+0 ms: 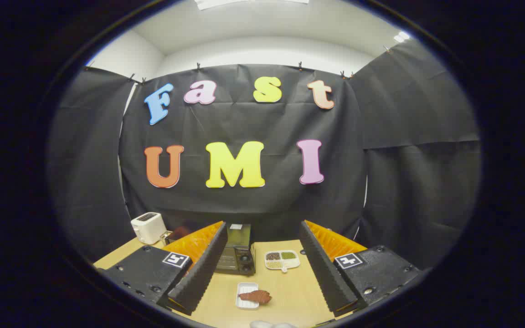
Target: Open the toaster oven, put the food inside, and close the toaster oven door.
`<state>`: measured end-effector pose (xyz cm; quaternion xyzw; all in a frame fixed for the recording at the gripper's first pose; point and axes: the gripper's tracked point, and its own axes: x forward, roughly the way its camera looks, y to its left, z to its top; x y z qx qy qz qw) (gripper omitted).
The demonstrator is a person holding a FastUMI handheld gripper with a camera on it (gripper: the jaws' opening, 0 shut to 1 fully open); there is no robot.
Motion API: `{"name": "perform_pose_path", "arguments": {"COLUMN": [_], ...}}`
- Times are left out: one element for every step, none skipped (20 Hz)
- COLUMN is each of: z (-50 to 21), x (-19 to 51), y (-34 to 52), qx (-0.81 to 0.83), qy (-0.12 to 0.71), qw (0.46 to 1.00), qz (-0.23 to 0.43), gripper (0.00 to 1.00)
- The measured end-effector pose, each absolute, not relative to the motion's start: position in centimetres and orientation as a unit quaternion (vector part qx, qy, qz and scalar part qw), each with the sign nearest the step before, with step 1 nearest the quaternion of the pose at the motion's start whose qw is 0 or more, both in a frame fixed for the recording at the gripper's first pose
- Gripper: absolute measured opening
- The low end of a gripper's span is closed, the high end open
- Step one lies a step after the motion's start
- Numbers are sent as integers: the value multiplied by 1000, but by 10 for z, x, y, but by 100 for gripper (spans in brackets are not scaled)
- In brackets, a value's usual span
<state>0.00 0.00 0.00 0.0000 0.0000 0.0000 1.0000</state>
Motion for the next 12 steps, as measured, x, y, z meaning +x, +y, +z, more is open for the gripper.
{"name": "perform_pose_path", "arguments": {"z": [1, 2, 3, 6, 6, 4, 5, 6, 4, 2, 1, 3], "x": [0, 1, 2, 3, 5, 7, 9, 12, 16, 20, 23, 26], "y": [0, -2, -1, 1, 2, 4, 7, 9, 12, 16, 20, 22], "qx": [-8, -16, -18, -17, -18, -19, -18, -17, -16, -16, -16, -15], "qy": [-1, 0, -3, -7, -5, -2, -3, -4, 0, 5, 7, 7], "qw": [1000, 1000, 1000, 1000, 1000, 1000, 1000, 1000, 1000, 999, 999, 999], "qz": [-1, -2, 0, 4, 6, 11, 15, 18, 22, 28, 33, 34], "gripper": [100, 100, 100, 100, 100, 100, 100, 100, 100, 100, 100, 100]}}
